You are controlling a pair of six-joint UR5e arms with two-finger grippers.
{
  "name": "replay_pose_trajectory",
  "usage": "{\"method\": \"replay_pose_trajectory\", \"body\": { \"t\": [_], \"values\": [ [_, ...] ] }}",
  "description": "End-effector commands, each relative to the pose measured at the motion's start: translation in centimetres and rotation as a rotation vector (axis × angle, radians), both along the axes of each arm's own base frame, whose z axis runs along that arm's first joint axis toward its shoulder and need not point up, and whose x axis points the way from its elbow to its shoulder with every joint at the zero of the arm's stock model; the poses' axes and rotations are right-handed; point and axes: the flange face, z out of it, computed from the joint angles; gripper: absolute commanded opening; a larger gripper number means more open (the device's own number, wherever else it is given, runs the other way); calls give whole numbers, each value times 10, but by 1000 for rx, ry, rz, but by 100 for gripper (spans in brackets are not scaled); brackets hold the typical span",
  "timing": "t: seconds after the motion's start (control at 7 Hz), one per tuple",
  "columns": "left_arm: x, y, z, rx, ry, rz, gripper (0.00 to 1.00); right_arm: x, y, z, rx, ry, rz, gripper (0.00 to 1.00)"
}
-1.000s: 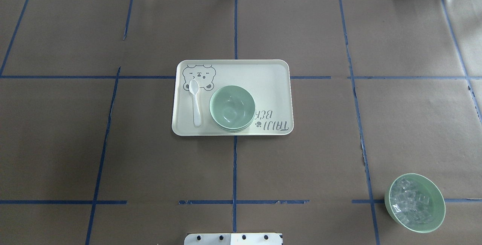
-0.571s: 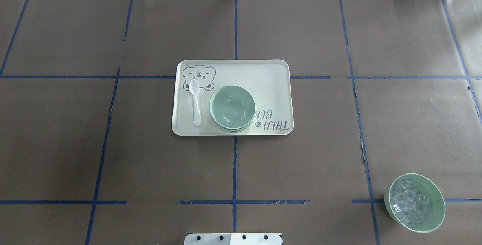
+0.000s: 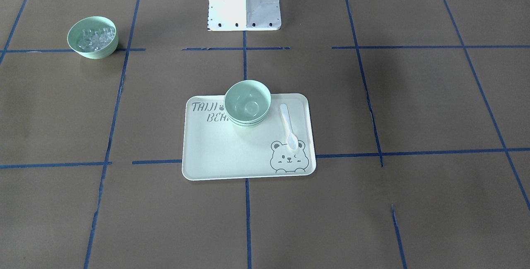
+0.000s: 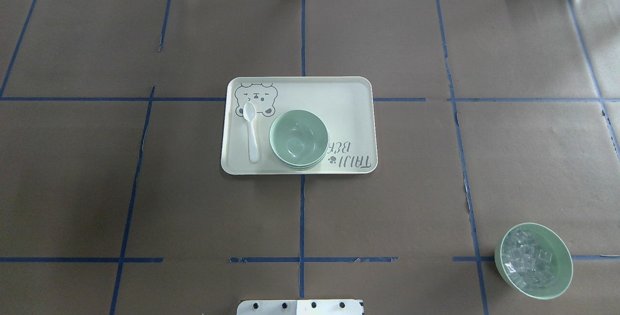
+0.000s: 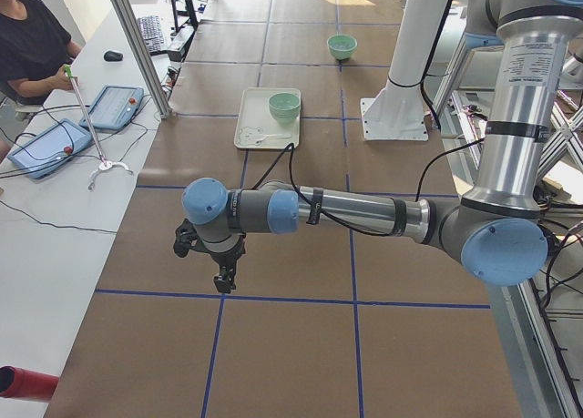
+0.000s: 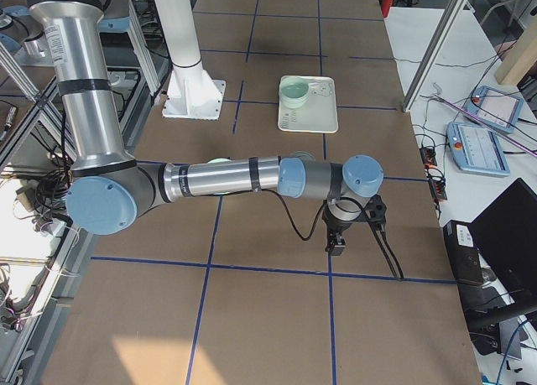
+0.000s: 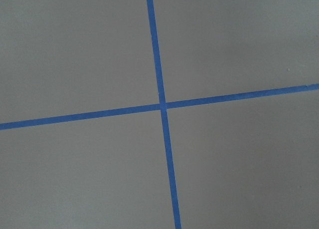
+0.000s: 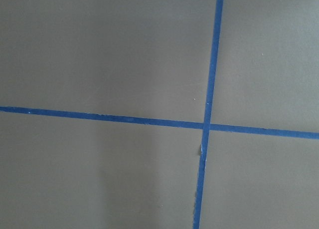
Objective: Stack green bowls together
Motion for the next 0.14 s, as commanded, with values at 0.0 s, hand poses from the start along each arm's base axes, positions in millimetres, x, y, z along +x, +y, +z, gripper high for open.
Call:
{"method": "replay_pose_trajectory", "body": {
  "t": [0.0],
  "values": [
    [1,-3,-6,12,0,3,100,5,14,19,31,43,0,100]
  ]
}}
